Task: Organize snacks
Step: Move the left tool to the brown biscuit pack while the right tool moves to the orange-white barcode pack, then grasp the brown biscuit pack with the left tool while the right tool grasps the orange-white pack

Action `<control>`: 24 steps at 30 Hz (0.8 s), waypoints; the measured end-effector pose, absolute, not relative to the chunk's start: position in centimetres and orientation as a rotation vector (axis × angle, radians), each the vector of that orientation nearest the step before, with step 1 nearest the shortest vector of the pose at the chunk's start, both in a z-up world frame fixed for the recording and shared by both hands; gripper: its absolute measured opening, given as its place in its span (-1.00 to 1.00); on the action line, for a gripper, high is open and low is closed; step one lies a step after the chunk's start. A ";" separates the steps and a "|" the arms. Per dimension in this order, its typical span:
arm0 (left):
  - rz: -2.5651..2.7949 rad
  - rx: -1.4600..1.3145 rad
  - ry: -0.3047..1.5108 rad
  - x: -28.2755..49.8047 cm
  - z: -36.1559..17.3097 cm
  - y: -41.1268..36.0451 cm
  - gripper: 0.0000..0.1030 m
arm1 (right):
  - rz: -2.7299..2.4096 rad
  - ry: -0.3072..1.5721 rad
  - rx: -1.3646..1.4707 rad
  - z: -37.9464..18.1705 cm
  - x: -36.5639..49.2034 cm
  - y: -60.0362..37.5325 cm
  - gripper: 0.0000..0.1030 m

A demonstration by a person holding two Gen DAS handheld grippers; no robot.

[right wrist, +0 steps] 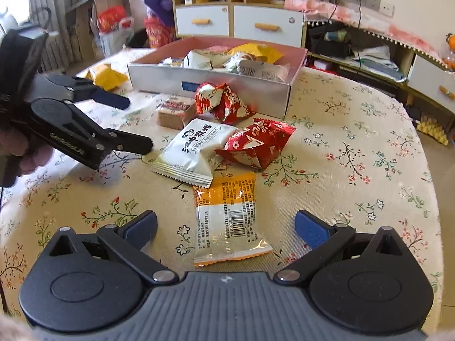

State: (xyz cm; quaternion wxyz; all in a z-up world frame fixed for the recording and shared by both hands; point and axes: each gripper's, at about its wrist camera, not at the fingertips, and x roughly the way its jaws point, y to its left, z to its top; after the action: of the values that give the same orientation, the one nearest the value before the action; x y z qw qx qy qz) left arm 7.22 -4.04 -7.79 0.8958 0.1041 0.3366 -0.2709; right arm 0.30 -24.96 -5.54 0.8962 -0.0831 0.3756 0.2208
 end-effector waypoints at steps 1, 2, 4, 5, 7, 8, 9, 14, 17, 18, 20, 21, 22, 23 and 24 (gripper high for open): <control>-0.569 0.211 0.695 7.5 -7.9 -4.1 0.99 | 0.470 0.763 -0.168 -5.6 0.2 -25.1 1.00; -0.572 0.212 0.690 7.7 -7.9 -4.3 0.99 | 0.482 0.745 -0.169 -5.8 0.0 -25.3 1.00; -0.581 0.217 0.679 8.1 -8.0 -4.7 0.99 | 0.509 0.722 -0.171 -5.9 -0.1 -25.5 1.00; -0.583 0.220 0.672 8.2 -8.0 -4.8 0.99 | 0.519 0.720 -0.173 -5.9 0.1 -25.6 1.00; -0.585 0.228 0.659 8.5 -8.0 -5.1 0.97 | 0.534 0.721 -0.179 -5.8 0.5 -25.7 1.00; -0.584 0.231 0.653 8.6 -8.0 -5.2 0.97 | 0.540 0.721 -0.181 -5.8 0.6 -25.6 1.00; -0.584 0.234 0.649 8.7 -8.0 -5.3 0.96 | 0.545 0.722 -0.184 -5.7 0.8 -25.6 1.00; -0.601 0.248 0.633 8.9 -7.9 -5.9 0.81 | 0.572 0.735 -0.201 -5.6 1.1 -25.6 1.00; -0.618 0.254 0.625 8.8 -7.7 -6.2 0.63 | 0.585 0.736 -0.207 -5.5 1.2 -25.6 1.00; -0.621 0.255 0.624 8.8 -7.7 -6.3 0.59 | 0.588 0.737 -0.209 -5.5 1.2 -25.6 1.00; -0.625 0.254 0.624 8.8 -7.7 -6.3 0.50 | 0.593 0.741 -0.213 -5.5 1.3 -25.6 1.00; -0.625 0.252 0.624 8.7 -7.7 -6.4 0.42 | 0.595 0.743 -0.216 -5.5 1.3 -25.6 1.00; -0.624 0.253 0.624 8.6 -7.6 -6.4 0.37 | 0.599 0.747 -0.220 -5.4 1.4 -25.6 1.00; -0.621 0.256 0.623 8.5 -7.5 -6.6 0.24 | 0.601 0.750 -0.222 -5.4 1.4 -25.6 0.99; -0.621 0.255 0.624 8.5 -7.5 -6.6 0.14 | 0.605 0.752 -0.224 -5.4 1.4 -25.6 0.98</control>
State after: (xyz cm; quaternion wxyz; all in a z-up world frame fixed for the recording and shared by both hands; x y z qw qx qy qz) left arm 8.53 -6.64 -7.47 0.8967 0.1232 0.3014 -0.2998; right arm 1.42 -25.55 -5.36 0.8799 -0.1075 0.3608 0.2901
